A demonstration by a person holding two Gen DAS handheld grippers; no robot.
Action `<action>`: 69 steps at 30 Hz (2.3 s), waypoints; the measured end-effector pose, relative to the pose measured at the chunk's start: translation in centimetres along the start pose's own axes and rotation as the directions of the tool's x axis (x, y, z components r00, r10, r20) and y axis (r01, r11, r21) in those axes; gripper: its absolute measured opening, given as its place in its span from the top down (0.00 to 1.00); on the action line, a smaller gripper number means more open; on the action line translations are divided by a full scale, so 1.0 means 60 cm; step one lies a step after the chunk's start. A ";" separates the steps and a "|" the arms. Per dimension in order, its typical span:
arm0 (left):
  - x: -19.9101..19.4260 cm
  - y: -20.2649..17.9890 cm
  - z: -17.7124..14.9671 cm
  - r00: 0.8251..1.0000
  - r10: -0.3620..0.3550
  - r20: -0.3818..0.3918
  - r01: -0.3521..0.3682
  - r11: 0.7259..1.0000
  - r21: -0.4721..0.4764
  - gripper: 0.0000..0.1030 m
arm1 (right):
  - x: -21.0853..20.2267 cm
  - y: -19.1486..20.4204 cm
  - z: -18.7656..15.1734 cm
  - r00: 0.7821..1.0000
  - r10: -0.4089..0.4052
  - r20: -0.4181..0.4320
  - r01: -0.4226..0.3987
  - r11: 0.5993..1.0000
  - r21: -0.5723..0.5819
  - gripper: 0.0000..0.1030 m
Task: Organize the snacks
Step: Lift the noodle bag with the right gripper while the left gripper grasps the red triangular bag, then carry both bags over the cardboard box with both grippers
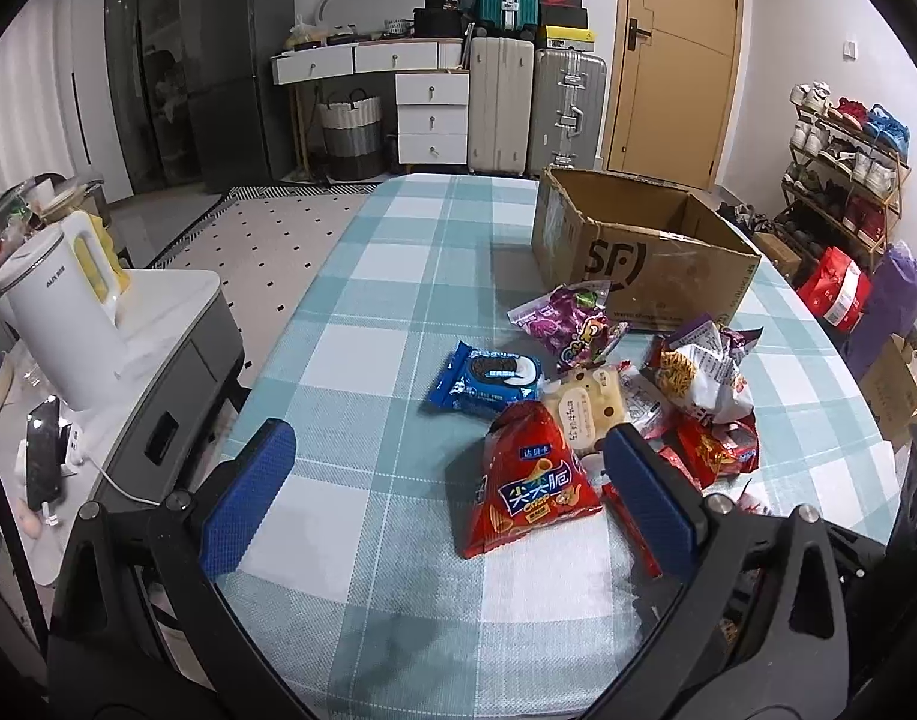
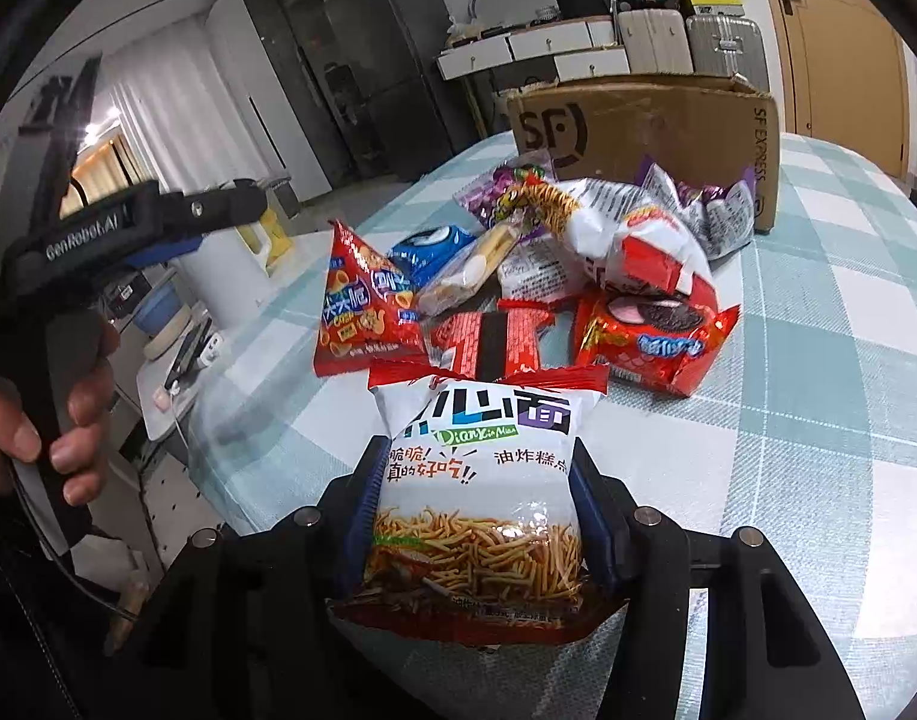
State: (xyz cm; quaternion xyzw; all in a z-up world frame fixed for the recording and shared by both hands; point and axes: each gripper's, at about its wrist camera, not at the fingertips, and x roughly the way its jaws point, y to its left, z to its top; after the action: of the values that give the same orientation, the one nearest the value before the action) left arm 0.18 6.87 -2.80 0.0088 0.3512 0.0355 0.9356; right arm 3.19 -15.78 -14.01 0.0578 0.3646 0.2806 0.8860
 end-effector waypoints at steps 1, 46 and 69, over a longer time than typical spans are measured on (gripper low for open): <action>0.002 0.000 -0.001 1.000 -0.001 -0.005 0.001 1.000 -0.001 0.01 | -0.003 -0.001 0.001 1.000 0.003 0.003 -0.003 1.000 0.002 0.45; 0.207 -0.011 -0.039 0.930 -0.280 -0.239 0.262 0.960 -0.102 0.63 | -0.026 -0.044 0.008 0.998 -0.008 0.070 0.004 0.999 0.053 0.45; 0.137 -0.025 -0.030 0.936 -0.308 -0.168 0.300 0.951 -0.072 0.63 | -0.037 -0.031 0.031 0.995 -0.006 0.104 0.004 1.000 0.024 0.45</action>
State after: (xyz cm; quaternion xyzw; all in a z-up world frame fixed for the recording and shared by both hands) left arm 5.27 5.97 -9.60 -0.0698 0.4295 -0.1007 0.8947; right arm 4.00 -18.34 -11.84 0.0821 0.3216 0.2705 0.9037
